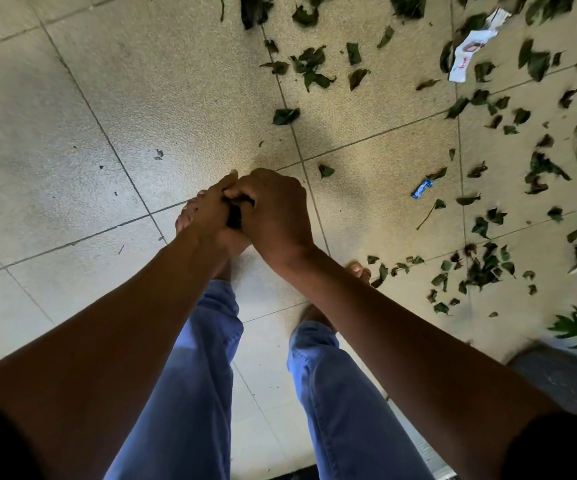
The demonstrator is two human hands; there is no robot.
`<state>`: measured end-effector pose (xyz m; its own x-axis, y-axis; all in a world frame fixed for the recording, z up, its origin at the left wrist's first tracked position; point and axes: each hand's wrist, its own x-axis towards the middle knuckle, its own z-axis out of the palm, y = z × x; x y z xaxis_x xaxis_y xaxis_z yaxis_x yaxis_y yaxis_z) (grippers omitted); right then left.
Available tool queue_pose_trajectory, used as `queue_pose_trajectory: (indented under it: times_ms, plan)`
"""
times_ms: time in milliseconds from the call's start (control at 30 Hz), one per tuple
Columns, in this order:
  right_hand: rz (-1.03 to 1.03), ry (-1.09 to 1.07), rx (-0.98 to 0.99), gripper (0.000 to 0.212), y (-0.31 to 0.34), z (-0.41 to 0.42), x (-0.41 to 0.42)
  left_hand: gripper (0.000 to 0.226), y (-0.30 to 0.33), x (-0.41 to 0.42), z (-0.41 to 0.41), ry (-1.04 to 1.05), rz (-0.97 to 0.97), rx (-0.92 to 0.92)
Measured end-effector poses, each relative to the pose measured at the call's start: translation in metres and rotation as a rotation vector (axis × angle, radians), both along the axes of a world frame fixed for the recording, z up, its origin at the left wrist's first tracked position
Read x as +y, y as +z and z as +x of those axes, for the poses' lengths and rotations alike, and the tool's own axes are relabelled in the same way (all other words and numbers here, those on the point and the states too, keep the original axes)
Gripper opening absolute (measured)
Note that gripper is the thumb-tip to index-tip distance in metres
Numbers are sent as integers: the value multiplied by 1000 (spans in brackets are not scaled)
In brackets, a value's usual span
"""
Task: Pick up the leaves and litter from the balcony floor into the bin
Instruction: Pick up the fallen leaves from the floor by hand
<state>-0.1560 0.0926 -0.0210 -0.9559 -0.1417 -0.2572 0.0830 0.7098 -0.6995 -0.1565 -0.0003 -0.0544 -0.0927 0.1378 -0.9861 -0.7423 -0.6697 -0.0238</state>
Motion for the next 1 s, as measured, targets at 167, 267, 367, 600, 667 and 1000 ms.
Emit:
queue_pose_trajectory:
  times_ms: [167, 267, 367, 600, 667, 1000]
  plan:
    - [189, 202, -10, 12, -16, 5, -5, 33, -21, -7, 0, -260, -149, 85]
    - [191, 281, -114, 20, -13, 5, -5, 17, -30, -14, 5, -362, -246, 84]
    - [87, 371, -210, 23, -7, 6, -3, 24, -32, -18, 3, -210, -204, -42]
    - [102, 209, -223, 16, -2, 13, 10, 32, -30, -9, -4, -234, -248, -106]
    - [133, 86, -199, 16, -4, 12, 12, 34, -31, -6, -3, -303, -260, -135]
    - [135, 38, -69, 23, -22, 14, 15, 29, -33, 2, -14, -159, -73, -100]
